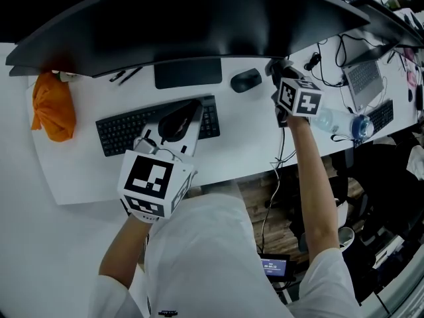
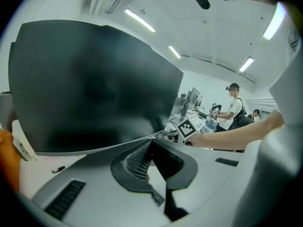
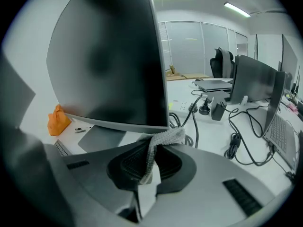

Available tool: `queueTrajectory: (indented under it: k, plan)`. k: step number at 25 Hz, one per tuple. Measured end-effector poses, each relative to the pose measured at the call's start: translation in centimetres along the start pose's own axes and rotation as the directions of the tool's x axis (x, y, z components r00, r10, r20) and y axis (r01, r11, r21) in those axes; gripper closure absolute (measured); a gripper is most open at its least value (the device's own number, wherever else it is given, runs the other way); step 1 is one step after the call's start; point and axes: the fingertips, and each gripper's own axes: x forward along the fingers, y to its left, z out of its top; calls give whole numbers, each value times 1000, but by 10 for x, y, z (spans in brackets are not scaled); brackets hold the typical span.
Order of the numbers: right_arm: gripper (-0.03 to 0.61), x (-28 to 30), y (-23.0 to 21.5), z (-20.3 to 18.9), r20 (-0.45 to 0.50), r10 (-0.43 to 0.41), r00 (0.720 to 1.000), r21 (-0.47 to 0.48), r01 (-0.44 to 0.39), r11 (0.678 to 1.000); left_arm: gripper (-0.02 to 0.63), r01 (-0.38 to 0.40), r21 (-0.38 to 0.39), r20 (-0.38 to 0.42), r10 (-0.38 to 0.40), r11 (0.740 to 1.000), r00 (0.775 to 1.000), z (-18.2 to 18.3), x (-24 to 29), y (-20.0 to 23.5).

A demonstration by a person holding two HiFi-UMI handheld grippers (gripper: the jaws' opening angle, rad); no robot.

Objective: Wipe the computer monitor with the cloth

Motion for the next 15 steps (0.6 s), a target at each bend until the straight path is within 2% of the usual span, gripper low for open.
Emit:
queueTrajectory:
  k: [8,15]
  plan:
    - [552,8,28,2,50,39,998,-40,-37,999,595,-4,-5,2,4,1000,1000,-4,-7,5]
    - [552,14,45,4,84,56,995,-18,-55,998,595,-13,1,3,13,1000,1000,-5,-17,14]
